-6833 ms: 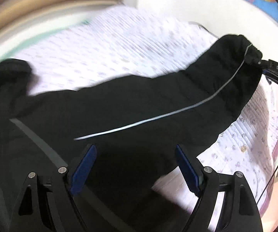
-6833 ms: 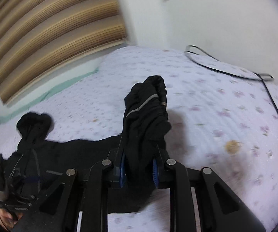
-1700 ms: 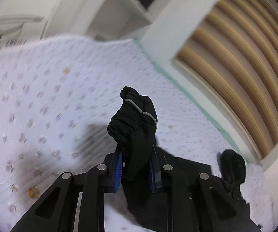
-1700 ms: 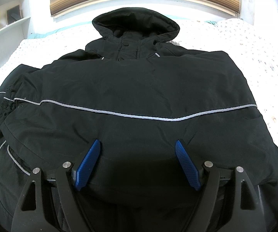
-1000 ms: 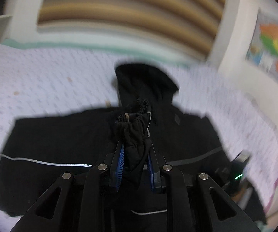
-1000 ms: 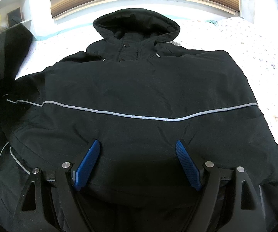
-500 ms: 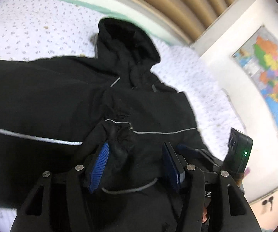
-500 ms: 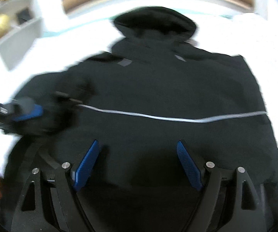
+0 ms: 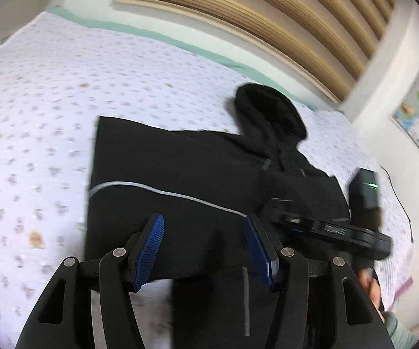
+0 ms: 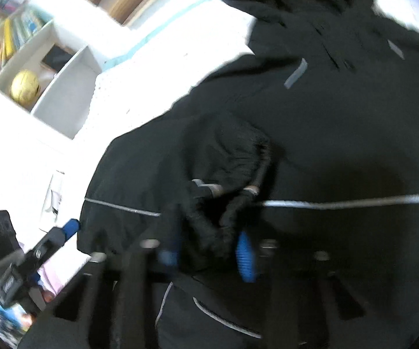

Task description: Fold large clothes

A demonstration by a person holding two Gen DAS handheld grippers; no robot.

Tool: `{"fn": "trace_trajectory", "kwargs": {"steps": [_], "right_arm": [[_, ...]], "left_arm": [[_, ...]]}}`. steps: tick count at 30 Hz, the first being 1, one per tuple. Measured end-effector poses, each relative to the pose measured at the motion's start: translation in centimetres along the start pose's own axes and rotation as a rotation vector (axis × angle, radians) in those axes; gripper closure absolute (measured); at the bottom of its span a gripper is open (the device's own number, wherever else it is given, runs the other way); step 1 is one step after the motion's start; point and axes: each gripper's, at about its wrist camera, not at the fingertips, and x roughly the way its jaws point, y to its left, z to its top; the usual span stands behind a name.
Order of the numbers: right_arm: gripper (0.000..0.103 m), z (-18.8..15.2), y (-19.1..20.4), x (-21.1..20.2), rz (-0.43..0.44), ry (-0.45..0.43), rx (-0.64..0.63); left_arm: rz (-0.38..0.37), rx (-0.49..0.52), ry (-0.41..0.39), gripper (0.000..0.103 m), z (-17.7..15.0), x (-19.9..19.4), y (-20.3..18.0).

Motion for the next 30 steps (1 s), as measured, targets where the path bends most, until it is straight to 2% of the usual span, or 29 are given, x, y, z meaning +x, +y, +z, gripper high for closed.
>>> {"fn": "trace_trajectory", "kwargs": {"steps": [3, 7, 12, 16, 19, 23, 26, 28, 30], "right_arm": [[0.077, 0.2, 2.6, -4.3, -0.066, -0.104, -0.141], [0.077, 1.5, 3.2, -10.7, -0.155, -0.214, -0.231], [0.077, 2.2, -0.6, -18.3, -0.279, -0.3, -0.222], [0.077, 2.1, -4.8, -22.0, -0.356, -0.308, -0.196], [0.077, 1.9, -7.9, -22.3, -0.406, -0.274, -0.165], [0.077, 0.4, -13.1, -19.5, -0.467, -0.167, -0.092], [0.077, -1.0, -17.8, -16.1, -0.502, -0.078, -0.005], [0.075, -2.2, -20.8, -14.5, -0.458, -0.047, 0.071], [0.073, -2.4, -22.1, -14.6, -0.417, -0.068, 0.113]], "left_arm": [[0.003, -0.038, -0.026, 0.044, 0.7, -0.3, 0.8], [-0.006, -0.052, -0.061, 0.044, 1.6, -0.7, 0.1], [-0.038, -0.001, -0.076, 0.044, 2.4, -0.3, -3.2], [-0.056, 0.051, -0.028, 0.044, 2.5, 2.5, -6.6], [-0.045, 0.113, 0.047, 0.044, 1.9, 6.1, -9.1], [0.054, 0.159, 0.143, 0.045, -0.3, 11.3, -10.0], [0.069, 0.181, 0.153, 0.045, -1.4, 12.8, -9.5], [0.081, 0.209, 0.15, 0.045, -1.9, 13.1, -9.7], [0.094, 0.229, 0.162, 0.045, -2.1, 13.5, -9.8]]}}
